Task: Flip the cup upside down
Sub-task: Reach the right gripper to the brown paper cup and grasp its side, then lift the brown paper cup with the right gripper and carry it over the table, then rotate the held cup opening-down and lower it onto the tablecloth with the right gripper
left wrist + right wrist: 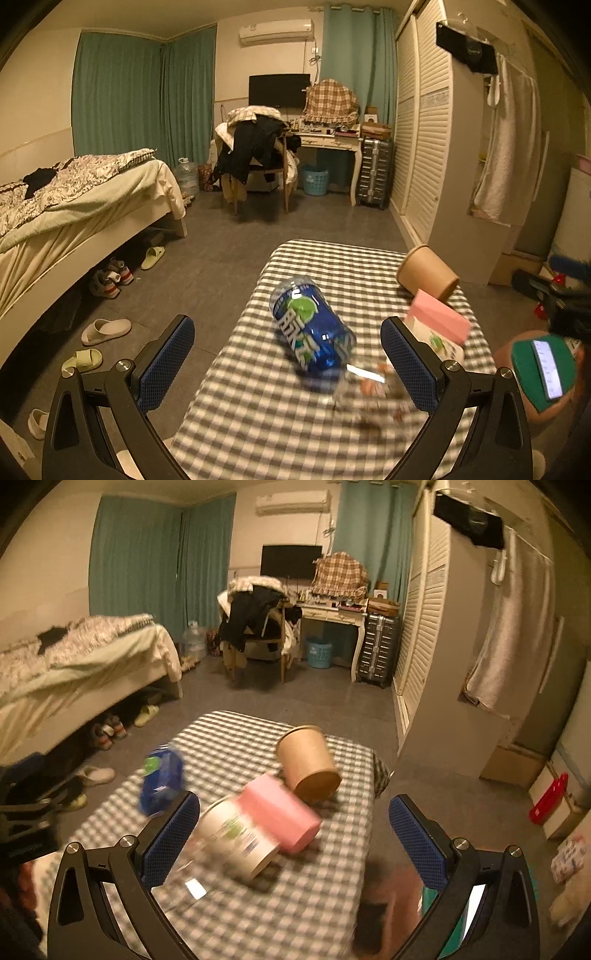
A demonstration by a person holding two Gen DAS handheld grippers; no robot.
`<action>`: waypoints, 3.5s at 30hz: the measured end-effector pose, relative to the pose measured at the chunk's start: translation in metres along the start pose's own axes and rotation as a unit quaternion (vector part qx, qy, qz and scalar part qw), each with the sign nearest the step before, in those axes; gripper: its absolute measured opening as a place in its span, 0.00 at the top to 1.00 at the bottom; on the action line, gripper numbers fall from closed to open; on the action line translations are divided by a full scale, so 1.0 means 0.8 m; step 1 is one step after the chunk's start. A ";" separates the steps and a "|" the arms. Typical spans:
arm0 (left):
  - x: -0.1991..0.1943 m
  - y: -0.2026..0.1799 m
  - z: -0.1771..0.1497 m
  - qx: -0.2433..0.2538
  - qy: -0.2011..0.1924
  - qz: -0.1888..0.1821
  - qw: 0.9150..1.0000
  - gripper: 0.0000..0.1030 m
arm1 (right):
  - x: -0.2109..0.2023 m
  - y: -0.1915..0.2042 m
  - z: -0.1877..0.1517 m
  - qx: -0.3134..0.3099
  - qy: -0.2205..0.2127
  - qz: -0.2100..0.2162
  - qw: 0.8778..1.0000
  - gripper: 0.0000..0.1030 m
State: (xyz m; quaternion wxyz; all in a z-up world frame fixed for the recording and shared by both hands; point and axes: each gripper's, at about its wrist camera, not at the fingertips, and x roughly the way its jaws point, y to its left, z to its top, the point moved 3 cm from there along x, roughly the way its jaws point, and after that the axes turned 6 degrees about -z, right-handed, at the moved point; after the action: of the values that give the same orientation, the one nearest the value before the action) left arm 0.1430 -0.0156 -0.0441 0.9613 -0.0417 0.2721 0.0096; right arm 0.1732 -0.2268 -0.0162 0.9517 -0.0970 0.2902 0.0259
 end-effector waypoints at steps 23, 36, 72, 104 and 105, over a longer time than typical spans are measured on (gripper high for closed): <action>0.126 0.009 -0.005 0.004 0.071 0.045 0.996 0.00 | 0.300 -0.006 0.011 0.005 0.187 0.094 0.978 0.18; 0.070 0.006 0.006 0.004 0.039 0.028 0.999 0.00 | 0.221 -0.015 0.060 0.012 0.129 0.070 0.989 0.21; -0.073 0.088 -0.099 -0.013 0.010 0.009 1.000 0.00 | -0.022 0.168 -0.175 0.036 0.174 0.038 0.983 0.21; -0.073 -0.112 -0.158 0.033 0.067 -0.072 0.995 0.00 | -0.110 -0.037 -0.189 0.158 0.046 -0.040 0.986 0.12; -0.069 -0.117 -0.162 0.034 0.073 -0.072 0.994 0.00 | -0.109 -0.046 -0.194 0.164 0.048 -0.041 0.984 0.12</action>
State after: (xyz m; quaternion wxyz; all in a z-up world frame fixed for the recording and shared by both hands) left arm 0.0321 -0.1199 -0.1179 0.9381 -0.0293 0.3376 -0.0717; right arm 0.0194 -0.2929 -0.0876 0.9400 0.0469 0.3314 -0.0661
